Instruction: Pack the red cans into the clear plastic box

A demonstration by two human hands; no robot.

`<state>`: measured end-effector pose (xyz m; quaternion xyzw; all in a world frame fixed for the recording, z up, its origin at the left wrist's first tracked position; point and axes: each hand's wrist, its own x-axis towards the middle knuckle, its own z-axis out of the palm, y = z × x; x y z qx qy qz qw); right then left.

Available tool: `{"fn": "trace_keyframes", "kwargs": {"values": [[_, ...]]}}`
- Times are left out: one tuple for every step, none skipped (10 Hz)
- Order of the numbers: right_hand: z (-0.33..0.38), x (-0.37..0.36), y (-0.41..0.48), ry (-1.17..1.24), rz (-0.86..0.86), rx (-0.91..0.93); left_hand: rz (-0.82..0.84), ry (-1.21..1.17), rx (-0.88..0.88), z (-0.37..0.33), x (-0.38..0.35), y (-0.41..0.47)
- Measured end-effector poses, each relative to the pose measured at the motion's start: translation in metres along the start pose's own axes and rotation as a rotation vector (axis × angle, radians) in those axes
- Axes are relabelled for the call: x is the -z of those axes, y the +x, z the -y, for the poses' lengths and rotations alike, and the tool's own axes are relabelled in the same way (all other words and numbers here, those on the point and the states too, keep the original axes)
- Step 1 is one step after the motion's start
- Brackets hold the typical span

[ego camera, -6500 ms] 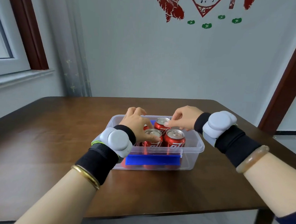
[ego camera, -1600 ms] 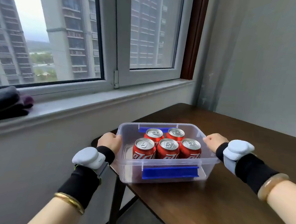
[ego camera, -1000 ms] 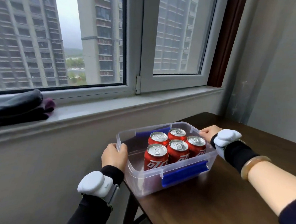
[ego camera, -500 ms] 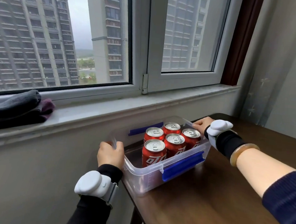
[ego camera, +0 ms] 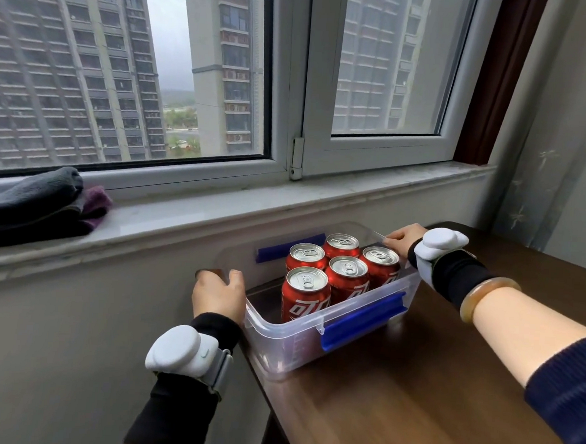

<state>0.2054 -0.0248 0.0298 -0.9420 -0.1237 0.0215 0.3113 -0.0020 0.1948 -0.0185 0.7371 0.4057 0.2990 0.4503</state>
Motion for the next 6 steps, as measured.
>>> {"fn": "trace_keyframes", "kwargs": {"values": [[0.000, 0.001, -0.001, 0.016, -0.002, -0.007, 0.001, 0.001, -0.009, -0.003, 0.001, -0.004], [0.002, 0.003, -0.009, 0.011, 0.011, -0.040, 0.011, 0.005, -0.004, -0.006, 0.002, -0.006], [-0.002, 0.004, -0.016, 0.014, -0.001, -0.045, 0.028, 0.014, -0.007, -0.009, 0.004, -0.009], [-0.005, 0.013, -0.032, -0.006, 0.003, -0.048, 0.080, 0.064, -0.003, -0.013, 0.007, -0.009], [-0.010, 0.021, -0.046, -0.031, -0.031, -0.022, 0.108, 0.113, 0.005, -0.014, 0.010, -0.006], [-0.016, 0.028, -0.067, 0.009, -0.100, -0.025, 0.080, 0.163, 0.039, -0.023, 0.020, -0.018]]}}
